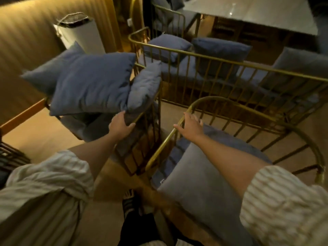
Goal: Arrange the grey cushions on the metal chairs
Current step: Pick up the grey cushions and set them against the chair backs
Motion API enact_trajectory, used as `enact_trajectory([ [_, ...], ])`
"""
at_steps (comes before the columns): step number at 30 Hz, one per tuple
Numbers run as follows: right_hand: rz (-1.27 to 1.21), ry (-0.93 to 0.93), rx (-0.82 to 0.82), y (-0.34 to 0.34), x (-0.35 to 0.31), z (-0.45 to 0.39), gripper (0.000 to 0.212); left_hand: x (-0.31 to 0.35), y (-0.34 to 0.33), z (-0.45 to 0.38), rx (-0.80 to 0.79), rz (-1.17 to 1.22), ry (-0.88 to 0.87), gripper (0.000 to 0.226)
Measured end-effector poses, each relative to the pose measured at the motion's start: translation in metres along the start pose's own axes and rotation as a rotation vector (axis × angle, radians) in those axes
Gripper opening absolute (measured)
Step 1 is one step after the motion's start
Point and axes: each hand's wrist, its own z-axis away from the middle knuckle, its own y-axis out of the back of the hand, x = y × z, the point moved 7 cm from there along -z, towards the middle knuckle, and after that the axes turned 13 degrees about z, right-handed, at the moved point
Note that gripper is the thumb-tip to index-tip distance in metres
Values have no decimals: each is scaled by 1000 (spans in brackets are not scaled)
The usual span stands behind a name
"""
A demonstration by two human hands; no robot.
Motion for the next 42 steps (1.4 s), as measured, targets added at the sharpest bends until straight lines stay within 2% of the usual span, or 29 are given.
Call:
enact_trajectory([
  [4,5,46,-15,-7,-76,-47,79,-43,63,-27,114,31,60,75],
  [9,-59,49,-6,-18,-168,-113,76,-113,136,-96,162,14,137,73],
  [14,-126,3,6,-36,-254,-191,77,-165,201,-188,176,-27,198,78],
  [18,-201,-87,-41,-43,-292,-247,82,-201,238,-260,122,29,216,81],
  [21,-305,-159,-77,-49,-301,-284,87,-232,253,-313,53,84,264,81],
  [24,-474,-270,-116,-60,-296,-314,101,-249,255,-348,25,152,366,87],
  [26,-576,-317,-131,-64,-296,-329,96,-265,250,-366,10,229,471,94],
  [29,-660,-399,-154,-71,-296,-344,91,-276,242,-381,-23,401,571,116],
  [30,-696,-430,-142,-75,-295,-349,93,-277,241,-384,-24,456,580,114],
  [32,-785,-479,-114,-80,-296,-355,107,-281,239,-386,-7,562,599,103],
  [34,-859,-528,-81,-86,-294,-362,121,-285,237,-384,-9,640,650,105],
  [36,-890,-555,-46,-86,-294,-364,113,-285,239,-384,13,674,654,108],
  [39,-927,-567,-6,-82,-295,-360,96,-277,244,-383,109,704,593,92],
  [42,-972,-556,27,-79,-293,-350,88,-255,257,-374,205,708,485,85],
])
